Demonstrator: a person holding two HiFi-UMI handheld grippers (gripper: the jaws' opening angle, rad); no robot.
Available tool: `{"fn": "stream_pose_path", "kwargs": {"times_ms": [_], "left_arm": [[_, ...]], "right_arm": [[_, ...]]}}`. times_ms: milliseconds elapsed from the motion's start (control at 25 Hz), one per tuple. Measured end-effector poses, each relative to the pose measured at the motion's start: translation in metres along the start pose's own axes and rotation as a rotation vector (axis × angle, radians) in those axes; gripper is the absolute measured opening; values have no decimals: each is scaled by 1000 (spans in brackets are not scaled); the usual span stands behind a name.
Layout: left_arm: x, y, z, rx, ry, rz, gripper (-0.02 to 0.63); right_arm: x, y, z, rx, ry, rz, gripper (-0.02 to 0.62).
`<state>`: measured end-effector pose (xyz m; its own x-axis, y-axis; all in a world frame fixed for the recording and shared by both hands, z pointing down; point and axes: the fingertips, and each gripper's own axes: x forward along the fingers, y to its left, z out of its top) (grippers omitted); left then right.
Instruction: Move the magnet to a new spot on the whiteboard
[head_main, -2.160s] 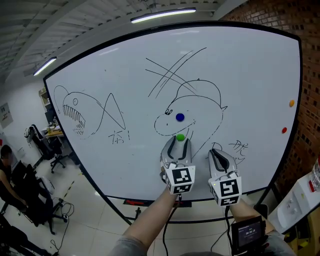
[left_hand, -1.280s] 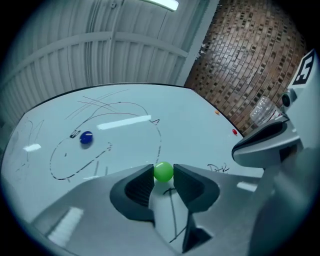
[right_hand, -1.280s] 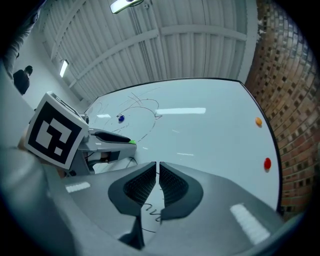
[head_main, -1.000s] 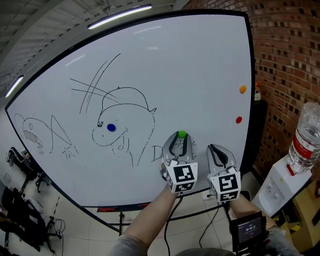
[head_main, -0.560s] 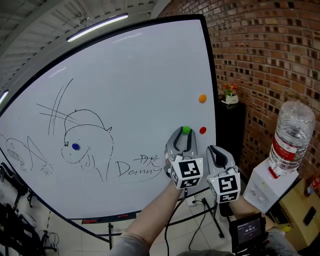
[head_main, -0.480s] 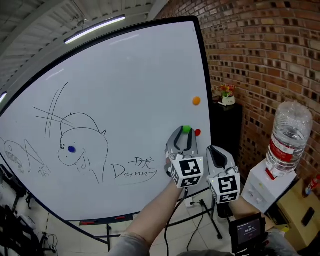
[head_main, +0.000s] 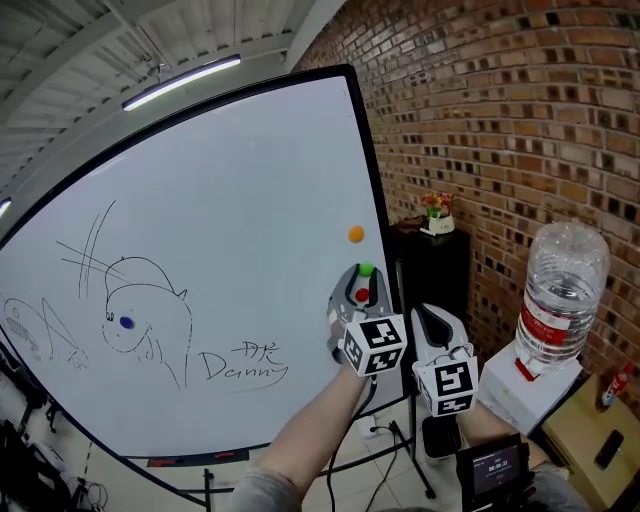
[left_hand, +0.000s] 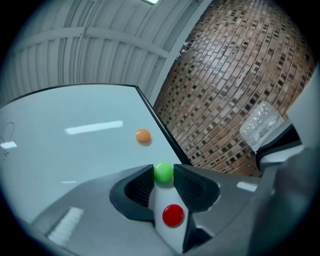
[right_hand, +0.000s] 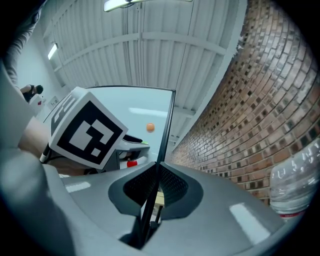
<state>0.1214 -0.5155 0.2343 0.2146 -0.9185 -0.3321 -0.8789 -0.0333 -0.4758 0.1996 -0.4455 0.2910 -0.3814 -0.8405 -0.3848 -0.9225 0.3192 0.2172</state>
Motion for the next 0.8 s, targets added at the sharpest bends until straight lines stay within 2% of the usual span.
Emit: {"fn": "stream_pose_path", "kwargs": {"times_ms": [440, 680, 800], "left_arm": [[3, -2, -2, 98, 38, 55, 127], [6, -3, -6, 185, 59, 99, 127], [7, -3, -6, 196, 59, 111, 127]], "right_arm": [[3, -1, 0, 6, -12, 15, 25], [2, -5, 0, 5, -6, 7, 25], [0, -6, 0, 2, -3, 4, 23]]}}
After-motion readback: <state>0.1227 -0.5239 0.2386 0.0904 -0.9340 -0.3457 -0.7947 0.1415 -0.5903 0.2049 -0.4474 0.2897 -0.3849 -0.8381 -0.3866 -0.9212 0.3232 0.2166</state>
